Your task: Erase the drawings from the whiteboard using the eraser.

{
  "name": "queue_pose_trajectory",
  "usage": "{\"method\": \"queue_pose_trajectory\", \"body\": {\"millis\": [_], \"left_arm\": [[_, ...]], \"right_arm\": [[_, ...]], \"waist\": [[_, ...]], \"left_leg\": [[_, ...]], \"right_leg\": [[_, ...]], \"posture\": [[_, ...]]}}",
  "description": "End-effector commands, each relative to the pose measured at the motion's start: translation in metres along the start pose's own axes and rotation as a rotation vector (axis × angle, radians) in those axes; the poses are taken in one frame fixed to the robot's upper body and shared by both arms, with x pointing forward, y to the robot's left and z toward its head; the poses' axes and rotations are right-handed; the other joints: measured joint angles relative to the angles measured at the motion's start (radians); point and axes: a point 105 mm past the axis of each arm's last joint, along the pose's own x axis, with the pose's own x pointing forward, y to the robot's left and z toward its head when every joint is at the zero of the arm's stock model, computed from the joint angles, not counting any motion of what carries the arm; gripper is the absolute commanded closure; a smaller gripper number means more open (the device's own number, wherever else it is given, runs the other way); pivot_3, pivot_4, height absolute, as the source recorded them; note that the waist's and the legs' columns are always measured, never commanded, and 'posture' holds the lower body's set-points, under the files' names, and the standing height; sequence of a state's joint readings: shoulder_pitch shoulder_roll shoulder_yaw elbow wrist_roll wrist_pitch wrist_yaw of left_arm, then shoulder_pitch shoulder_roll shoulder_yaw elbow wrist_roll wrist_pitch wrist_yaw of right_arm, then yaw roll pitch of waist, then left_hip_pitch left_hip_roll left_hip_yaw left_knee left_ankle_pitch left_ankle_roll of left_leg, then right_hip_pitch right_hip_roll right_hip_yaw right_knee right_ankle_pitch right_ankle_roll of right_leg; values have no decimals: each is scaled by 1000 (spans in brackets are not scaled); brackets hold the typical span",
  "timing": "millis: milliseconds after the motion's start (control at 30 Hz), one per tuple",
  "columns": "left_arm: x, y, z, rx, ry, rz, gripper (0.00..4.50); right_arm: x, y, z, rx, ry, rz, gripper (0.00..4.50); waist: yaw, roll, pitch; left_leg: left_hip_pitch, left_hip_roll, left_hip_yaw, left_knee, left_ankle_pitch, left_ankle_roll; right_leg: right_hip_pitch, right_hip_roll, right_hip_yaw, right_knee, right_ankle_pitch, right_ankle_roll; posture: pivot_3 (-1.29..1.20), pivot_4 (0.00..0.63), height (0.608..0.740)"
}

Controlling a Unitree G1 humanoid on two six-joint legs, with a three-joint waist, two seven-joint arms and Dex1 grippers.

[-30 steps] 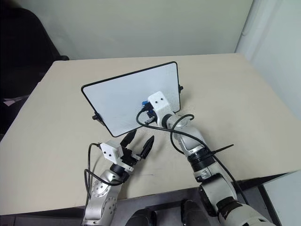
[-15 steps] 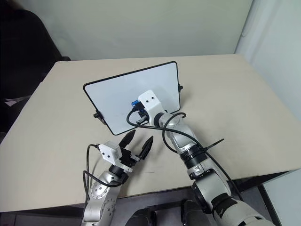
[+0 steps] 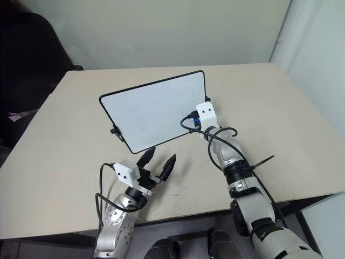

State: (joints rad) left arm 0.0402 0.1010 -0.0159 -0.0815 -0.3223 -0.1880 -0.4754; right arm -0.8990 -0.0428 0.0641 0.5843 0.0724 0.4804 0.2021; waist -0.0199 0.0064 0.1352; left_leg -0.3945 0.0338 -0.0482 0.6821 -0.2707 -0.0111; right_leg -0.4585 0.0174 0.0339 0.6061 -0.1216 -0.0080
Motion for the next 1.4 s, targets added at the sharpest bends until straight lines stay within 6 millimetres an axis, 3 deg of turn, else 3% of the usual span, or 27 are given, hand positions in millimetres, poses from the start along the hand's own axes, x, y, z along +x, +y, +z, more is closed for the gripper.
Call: {"method": "queue_pose_trajectory", "body": {"millis": [33,200,400,800,967,1133,1400], "left_arm": [[4,-1,7,9,-34,-13,0],[5,0,7,12,-36,-10,0],[2,1,10,23,-39,-2,0],[-2,0,12,29,-43,14,0],[-2,0,12,28,-45,16,0],[-2,0,13,29,-47,17,0],[-4,-2,14,24,-45,7,0]], "right_arm": [[0,10,25,-35,-75,35,4225],[-5,48,34,-73,-117,173,4225],[-15,90,44,-139,-159,318,4225],[-19,123,62,-157,-206,425,4225],[-12,113,59,-147,-189,376,4225],[-4,79,51,-102,-153,263,4225],[-29,38,55,-82,-153,186,4225]], "waist": [[-2,0,0],[-14,0,0],[-16,0,0],[-15,0,0],[-15,0,0],[-12,0,0],[3,0,0]], "left_leg": [[0,0,0,-1,-2,0],[-3,0,1,-1,-4,0],[-5,2,1,-1,-3,0],[-6,2,1,0,-3,0],[-6,2,1,0,-3,0],[-5,2,1,1,0,0],[-6,2,1,3,3,1]], "right_leg": [[-1,0,0,0,0,0],[-5,0,0,0,3,-7],[-8,2,0,2,0,-4],[-9,1,-1,2,1,-6],[-9,1,-1,3,0,-6],[-8,1,-1,4,1,-7],[-6,1,-1,3,3,-8]], "posture": [[0,150,740],[0,150,740],[0,150,740],[0,150,740],[0,150,740],[0,150,740],[0,150,740]]}}
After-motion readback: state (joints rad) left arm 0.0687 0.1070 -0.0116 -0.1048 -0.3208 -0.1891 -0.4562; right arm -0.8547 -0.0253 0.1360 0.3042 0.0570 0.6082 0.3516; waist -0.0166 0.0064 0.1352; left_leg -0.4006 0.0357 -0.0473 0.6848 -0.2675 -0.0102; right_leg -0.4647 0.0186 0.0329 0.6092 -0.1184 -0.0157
